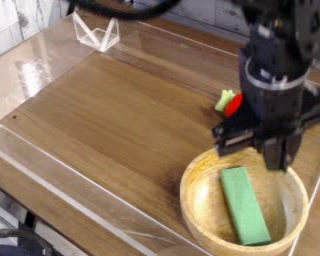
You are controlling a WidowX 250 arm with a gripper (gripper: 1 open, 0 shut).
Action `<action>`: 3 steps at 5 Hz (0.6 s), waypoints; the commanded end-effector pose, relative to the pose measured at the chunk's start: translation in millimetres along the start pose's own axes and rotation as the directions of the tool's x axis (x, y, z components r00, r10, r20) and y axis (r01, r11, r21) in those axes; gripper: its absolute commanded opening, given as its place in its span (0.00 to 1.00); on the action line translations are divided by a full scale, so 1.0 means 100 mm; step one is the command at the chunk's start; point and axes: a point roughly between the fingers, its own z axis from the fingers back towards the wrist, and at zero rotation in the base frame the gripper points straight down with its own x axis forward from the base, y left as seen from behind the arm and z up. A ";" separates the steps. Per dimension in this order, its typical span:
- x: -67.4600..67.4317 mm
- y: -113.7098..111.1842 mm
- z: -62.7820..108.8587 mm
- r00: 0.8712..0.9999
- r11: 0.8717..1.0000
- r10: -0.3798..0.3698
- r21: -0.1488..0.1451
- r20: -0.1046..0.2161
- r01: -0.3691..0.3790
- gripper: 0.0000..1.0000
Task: Remove the green block from the brown bowl and put it on the table
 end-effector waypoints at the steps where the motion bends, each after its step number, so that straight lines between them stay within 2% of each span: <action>1: 0.05 -0.09 0.02 0.999 0.998 0.039 -0.047 0.016 -0.038 0.00; 2: 0.00 -0.02 0.00 0.999 0.998 0.036 -0.043 0.016 -0.035 1.00; 3: -0.04 -0.02 0.00 0.999 0.998 0.032 -0.045 0.005 -0.031 0.00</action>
